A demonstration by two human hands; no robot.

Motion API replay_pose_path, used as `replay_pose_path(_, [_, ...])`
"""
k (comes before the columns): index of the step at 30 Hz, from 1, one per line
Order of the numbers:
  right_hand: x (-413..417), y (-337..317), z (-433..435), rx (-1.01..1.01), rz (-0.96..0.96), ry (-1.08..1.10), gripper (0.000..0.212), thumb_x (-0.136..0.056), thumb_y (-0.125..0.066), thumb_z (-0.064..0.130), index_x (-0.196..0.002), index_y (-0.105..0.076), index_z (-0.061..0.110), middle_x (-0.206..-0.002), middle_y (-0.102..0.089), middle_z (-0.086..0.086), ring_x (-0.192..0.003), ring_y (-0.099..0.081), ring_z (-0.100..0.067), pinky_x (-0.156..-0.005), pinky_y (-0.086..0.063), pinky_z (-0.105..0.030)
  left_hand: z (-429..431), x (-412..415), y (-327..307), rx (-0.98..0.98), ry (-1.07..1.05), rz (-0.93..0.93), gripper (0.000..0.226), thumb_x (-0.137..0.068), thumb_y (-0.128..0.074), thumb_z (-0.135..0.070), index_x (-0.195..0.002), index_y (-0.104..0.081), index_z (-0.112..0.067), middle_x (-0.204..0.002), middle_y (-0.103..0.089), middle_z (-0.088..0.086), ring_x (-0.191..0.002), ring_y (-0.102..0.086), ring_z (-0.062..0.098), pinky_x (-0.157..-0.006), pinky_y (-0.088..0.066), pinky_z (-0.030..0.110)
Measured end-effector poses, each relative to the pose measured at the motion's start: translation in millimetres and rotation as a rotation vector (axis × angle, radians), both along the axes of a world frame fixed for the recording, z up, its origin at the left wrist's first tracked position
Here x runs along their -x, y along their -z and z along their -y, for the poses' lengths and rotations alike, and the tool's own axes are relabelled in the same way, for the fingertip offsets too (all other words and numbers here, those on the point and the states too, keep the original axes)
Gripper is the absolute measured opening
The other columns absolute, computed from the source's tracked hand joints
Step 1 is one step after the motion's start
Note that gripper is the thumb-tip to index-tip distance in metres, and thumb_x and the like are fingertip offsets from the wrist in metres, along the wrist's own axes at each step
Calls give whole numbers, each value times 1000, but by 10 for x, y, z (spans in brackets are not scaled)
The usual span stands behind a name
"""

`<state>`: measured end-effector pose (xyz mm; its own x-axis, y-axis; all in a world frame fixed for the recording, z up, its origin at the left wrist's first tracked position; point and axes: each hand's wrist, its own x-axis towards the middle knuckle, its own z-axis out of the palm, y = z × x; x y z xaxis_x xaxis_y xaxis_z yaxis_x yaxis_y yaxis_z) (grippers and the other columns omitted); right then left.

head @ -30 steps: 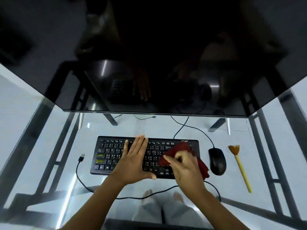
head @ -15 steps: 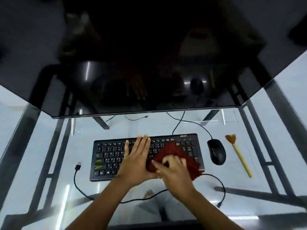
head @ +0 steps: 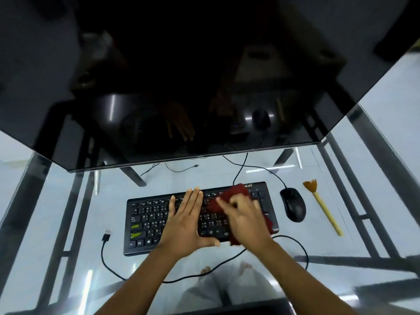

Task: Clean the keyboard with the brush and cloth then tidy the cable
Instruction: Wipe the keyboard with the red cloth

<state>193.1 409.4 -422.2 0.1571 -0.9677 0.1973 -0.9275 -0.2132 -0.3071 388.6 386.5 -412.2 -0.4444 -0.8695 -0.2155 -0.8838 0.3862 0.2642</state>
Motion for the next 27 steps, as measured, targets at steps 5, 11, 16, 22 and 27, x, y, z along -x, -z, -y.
replay_pose_path(5, [84, -70, 176, -79, 137, 454, 32, -89, -61, 13, -121, -65, 17, -103, -57, -12, -94, -54, -32, -82, -40, -43, 1, -1, -21, -8, -2, 14, 136, -54, -46, -93, -151, 12, -18, -156, 22, -7, -143, 24, 10, -114, 19, 47])
replay_pose_path(11, [-240, -72, 111, -87, 100, 9, 49, -81, -70, 8, -126, -60, 23, -103, -56, -6, -88, -50, -25, -75, -50, -38, 1, -13, -4, 5, -4, 10, 136, -53, -42, -95, -152, 7, -16, -158, 17, -5, -144, 22, 9, -113, 19, 45])
replay_pose_path(16, [218, -70, 319, -94, 189, 519, 33, -88, -56, 6, -118, -67, 16, -102, -54, -13, -91, -53, -33, -81, -49, -44, 0, 6, -16, 13, -21, -1, 138, -51, -44, -95, -151, 10, -16, -157, 18, -6, -144, 22, 9, -114, 19, 46])
replay_pose_path(22, [-167, -52, 74, -106, 100, -48, 50, -81, -67, 7, -127, -59, 24, -98, -57, -7, -85, -54, -25, -72, -50, -39, 3, -8, 21, -3, -13, 1, 138, -49, -46, -95, -153, -3, -14, -160, 5, -3, -147, 11, 11, -115, 16, 45])
replay_pose_path(27, [391, -163, 292, -12, 212, 343, 20, -93, -51, 34, -101, -69, 32, -100, -64, 7, -86, -60, -11, -75, -52, -17, -4, 0, -12, 4, -25, -10, 138, -52, -44, -95, -150, 13, -18, -157, 20, -8, -143, 24, 8, -114, 19, 46])
